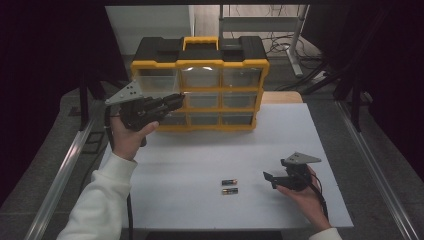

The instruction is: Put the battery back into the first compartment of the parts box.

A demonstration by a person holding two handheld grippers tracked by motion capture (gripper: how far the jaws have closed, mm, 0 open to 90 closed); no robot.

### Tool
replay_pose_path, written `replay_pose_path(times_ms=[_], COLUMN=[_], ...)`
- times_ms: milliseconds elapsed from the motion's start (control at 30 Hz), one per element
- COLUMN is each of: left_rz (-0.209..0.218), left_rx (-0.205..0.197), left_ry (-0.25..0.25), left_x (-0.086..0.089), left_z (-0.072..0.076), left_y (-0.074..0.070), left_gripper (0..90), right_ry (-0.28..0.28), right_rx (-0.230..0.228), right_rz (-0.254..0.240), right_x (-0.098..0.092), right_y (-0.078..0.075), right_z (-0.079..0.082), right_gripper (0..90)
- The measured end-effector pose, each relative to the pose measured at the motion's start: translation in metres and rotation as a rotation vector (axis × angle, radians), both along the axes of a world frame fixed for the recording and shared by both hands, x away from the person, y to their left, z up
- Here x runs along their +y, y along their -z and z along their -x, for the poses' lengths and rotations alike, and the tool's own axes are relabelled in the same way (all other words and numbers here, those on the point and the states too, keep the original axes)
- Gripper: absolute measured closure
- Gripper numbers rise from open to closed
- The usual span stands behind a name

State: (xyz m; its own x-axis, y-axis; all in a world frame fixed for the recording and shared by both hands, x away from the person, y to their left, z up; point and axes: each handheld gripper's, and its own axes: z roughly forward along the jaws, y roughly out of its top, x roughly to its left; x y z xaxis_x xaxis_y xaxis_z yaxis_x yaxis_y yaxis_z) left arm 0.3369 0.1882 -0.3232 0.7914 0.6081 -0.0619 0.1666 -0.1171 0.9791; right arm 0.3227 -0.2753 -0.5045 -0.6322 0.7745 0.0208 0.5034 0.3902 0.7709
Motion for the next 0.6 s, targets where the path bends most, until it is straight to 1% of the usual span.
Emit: replay_pose_path(times_ms=[167,400,600], left_rz=[-0.004,-0.005,0.009], left_rx=[-0.005,-0.002,-0.002], left_ry=[-0.01,-0.032,-0.052], left_x=[0.0018,0.0059,0.0101], left_z=[-0.0016,-0.0052,-0.0086], left_y=[-0.0052,-0.0073,-0.0087], left_gripper=[77.1,77.1,77.1], right_ry=[0.0,0.0,0.0], right_rx=[0.001,0.002,0.002], right_rz=[0.0,-0.002,-0.005], right_x=[0.0001,0.0,0.0004], right_y=[0.0001,0.0,0.0005], right_z=[0.0,0.0,-0.0002], right_gripper=[14.3,14.3,14.3])
